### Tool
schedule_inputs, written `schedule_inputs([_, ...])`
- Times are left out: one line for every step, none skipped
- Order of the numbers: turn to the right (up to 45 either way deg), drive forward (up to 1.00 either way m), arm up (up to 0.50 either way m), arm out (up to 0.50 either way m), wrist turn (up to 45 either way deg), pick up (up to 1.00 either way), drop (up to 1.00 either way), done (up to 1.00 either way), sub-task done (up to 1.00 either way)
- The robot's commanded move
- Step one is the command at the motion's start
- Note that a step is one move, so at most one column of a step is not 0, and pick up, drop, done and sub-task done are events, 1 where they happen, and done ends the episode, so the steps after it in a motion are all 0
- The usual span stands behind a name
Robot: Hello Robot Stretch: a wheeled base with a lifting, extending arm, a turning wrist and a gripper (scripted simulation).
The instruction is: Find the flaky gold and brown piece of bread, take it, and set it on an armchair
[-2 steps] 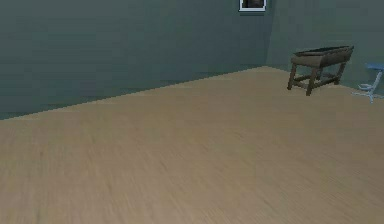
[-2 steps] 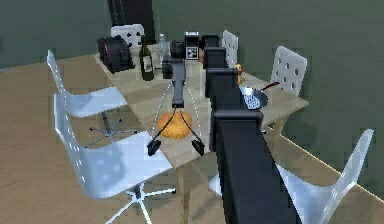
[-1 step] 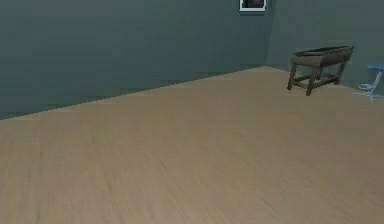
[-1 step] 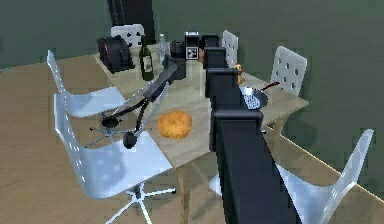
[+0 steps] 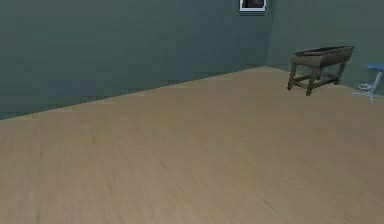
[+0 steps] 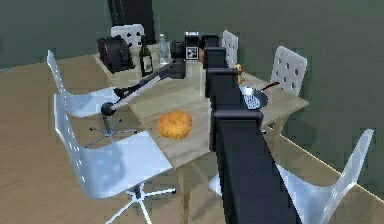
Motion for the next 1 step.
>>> schedule_inputs([0.0, 0.0, 0.0, 0.0, 45.0, 0.0, 0.0, 0.0, 0.0])
